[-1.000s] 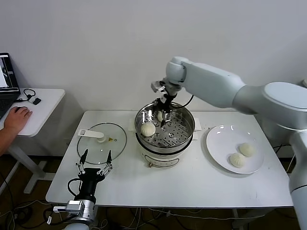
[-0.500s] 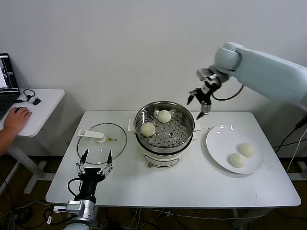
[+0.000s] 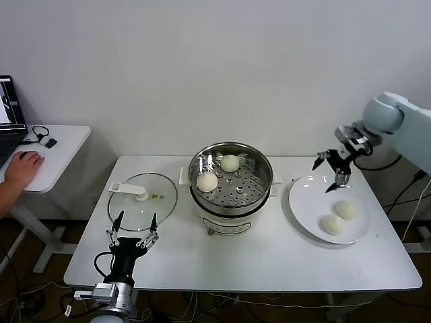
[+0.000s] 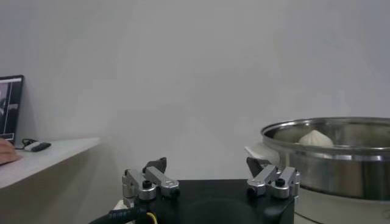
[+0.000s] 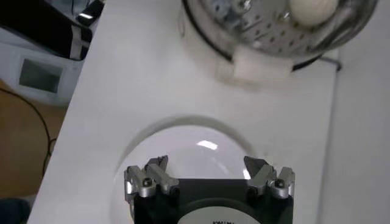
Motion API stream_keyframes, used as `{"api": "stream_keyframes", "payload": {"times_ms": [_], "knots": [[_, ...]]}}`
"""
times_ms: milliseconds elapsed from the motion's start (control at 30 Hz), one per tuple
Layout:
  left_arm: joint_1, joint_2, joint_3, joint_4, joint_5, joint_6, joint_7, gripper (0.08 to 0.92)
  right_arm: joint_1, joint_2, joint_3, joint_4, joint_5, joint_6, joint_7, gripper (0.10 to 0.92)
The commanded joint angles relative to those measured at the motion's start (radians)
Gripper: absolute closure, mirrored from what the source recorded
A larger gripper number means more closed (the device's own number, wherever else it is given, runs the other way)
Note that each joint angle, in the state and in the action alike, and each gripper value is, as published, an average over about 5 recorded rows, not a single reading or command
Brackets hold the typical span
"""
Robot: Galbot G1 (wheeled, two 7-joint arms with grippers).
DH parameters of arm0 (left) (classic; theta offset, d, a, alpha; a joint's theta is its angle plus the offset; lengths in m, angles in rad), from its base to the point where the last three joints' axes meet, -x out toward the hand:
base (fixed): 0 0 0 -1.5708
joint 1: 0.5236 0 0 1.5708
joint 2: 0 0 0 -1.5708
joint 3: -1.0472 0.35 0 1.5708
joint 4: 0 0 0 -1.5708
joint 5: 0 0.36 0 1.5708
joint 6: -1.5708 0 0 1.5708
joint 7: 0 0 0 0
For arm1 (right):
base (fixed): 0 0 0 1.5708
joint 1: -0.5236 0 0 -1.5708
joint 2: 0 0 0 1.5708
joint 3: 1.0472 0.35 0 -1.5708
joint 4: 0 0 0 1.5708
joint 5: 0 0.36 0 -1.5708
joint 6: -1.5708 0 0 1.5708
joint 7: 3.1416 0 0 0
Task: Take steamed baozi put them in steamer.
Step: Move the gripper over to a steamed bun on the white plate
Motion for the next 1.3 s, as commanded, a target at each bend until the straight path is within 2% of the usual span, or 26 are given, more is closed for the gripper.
{"api": "stream_keyframes", "payload": {"times_ms": [33,633,1300], "knots": [[0.003,-0.002,0.0,-0.001,0.002,0.0,0.002,0.177,-0.305,-0.088,0.213,0.019,-0.202,0.034,0.0,0.203],[0.004,-0.001,0.004,0.001,0.009,0.005,0.001,0.177,-0.43,0.009,0.381,-0.133,-0.39,0.101,0.009,0.203],[0.006,-0.001,-0.003,0.007,0.011,0.007,-0.002,0.177,-0.458,0.097,0.404,-0.19,-0.415,0.103,0.029,0.203]]}}
